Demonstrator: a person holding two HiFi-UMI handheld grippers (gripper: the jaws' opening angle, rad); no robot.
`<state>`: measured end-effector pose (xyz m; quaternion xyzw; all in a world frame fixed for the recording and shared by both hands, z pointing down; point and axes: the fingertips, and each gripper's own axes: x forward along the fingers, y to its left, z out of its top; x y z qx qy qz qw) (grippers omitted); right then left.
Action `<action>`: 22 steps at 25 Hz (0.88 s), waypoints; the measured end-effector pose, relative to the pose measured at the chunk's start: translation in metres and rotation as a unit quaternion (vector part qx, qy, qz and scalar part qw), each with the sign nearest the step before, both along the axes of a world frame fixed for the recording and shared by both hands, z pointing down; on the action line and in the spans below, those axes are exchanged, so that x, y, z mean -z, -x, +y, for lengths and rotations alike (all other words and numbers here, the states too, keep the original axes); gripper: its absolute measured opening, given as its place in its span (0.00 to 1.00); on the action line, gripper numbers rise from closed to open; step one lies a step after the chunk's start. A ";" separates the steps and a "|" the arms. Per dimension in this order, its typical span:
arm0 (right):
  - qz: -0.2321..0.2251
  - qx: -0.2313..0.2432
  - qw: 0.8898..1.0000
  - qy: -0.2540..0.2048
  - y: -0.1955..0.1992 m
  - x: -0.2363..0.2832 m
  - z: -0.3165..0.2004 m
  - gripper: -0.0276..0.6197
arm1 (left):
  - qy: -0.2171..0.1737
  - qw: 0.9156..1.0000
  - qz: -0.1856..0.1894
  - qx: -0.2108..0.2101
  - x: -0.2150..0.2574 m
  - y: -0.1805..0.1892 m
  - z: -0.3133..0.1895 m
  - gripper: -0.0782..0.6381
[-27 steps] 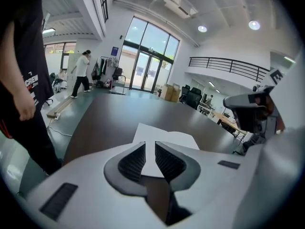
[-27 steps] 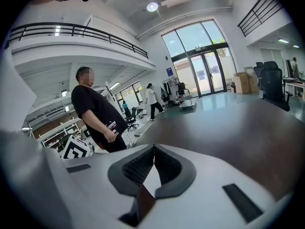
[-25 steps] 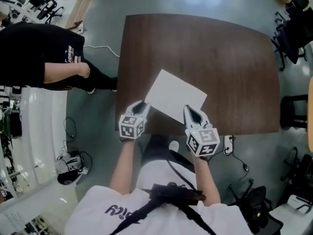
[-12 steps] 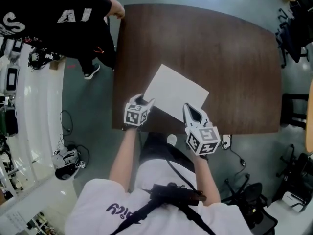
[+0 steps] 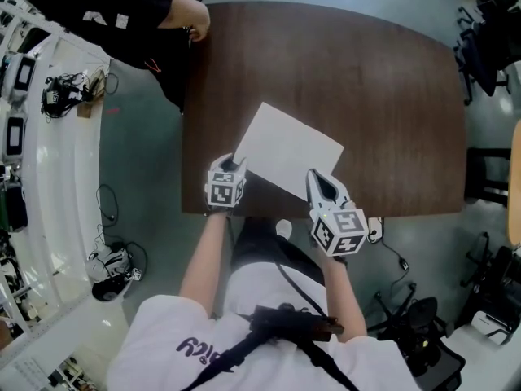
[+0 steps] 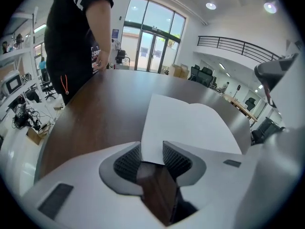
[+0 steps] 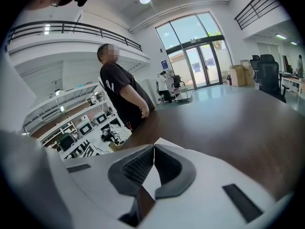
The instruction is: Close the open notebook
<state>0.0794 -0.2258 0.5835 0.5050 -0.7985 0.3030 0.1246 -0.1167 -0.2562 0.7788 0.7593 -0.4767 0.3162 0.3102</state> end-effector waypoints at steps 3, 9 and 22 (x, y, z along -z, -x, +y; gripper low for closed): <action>0.002 -0.001 1.000 -0.001 -0.002 0.002 0.004 0.05 | 0.009 1.000 0.002 0.009 0.000 0.002 0.004 0.29; 0.000 -0.006 1.000 -0.007 -0.008 0.007 0.010 0.05 | 0.006 0.999 0.022 0.029 0.012 0.004 0.004 0.21; -0.014 -0.028 0.999 -0.033 -0.023 0.029 0.026 0.05 | -0.065 0.997 0.045 -0.001 0.088 -0.030 0.028 0.16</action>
